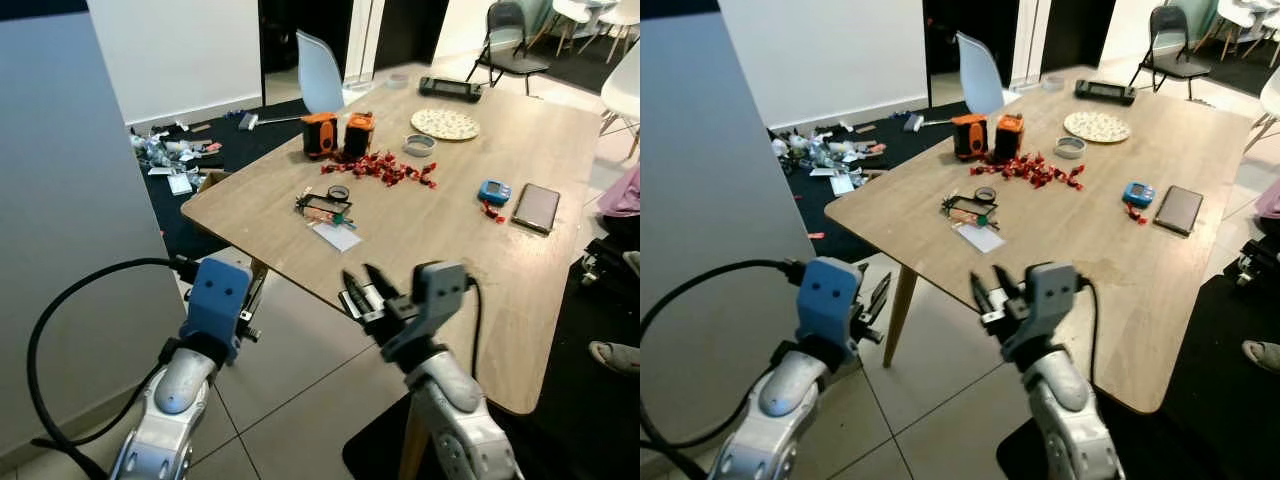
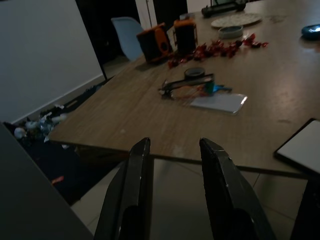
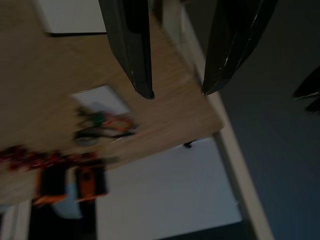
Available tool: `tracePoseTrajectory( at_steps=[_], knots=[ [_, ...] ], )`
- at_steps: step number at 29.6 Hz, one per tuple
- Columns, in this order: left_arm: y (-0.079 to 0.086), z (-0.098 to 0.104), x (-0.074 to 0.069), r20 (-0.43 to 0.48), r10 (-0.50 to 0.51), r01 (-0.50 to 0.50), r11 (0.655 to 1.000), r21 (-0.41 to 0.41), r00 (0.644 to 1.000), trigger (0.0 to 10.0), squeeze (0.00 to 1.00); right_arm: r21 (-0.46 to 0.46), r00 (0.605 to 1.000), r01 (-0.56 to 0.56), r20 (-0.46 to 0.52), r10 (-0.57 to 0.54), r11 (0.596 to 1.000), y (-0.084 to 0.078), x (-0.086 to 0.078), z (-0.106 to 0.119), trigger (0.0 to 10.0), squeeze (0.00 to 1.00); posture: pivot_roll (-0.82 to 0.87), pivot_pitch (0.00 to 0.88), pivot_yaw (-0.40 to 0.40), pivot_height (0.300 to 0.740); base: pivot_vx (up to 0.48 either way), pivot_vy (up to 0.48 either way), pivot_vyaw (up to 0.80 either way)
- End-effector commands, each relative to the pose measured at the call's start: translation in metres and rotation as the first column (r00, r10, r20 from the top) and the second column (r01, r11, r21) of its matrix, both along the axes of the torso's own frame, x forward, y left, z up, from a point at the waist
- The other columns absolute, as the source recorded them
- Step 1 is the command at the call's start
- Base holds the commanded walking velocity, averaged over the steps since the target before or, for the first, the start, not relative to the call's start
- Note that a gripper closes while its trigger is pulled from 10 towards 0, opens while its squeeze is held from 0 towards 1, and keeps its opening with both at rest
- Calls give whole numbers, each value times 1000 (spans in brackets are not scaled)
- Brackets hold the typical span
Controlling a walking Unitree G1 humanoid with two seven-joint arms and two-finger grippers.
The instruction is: Hang keys on a hook
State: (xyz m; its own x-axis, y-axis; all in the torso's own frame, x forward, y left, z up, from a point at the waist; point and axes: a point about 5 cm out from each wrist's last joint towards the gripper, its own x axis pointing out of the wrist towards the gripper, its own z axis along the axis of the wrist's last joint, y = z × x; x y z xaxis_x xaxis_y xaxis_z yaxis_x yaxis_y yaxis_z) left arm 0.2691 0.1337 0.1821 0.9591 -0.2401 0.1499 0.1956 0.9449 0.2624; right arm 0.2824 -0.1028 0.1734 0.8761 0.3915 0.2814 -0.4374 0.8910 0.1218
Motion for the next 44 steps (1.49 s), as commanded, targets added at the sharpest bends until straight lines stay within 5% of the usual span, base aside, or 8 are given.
tracePoseTrajectory(
  at_steps=[1, 44],
  knots=[
    [-1, -3, -2, -23, 0, 0, 1000, -25, 1000, 10000, 0, -1, 1000, -10, -15, 10, 1000, 2, -2, -5, 10000, 0, 110, 133, -20, 740, 0, 0, 0],
    [0, -6, -2, -36, 19, -19, 1000, -1, 999, 10000, 0, 0, 1000, -22, -18, 22, 1000, 5, -2, -6, 10000, 0, 110, 143, -21, 740, 0, 0, 0]
  ],
)
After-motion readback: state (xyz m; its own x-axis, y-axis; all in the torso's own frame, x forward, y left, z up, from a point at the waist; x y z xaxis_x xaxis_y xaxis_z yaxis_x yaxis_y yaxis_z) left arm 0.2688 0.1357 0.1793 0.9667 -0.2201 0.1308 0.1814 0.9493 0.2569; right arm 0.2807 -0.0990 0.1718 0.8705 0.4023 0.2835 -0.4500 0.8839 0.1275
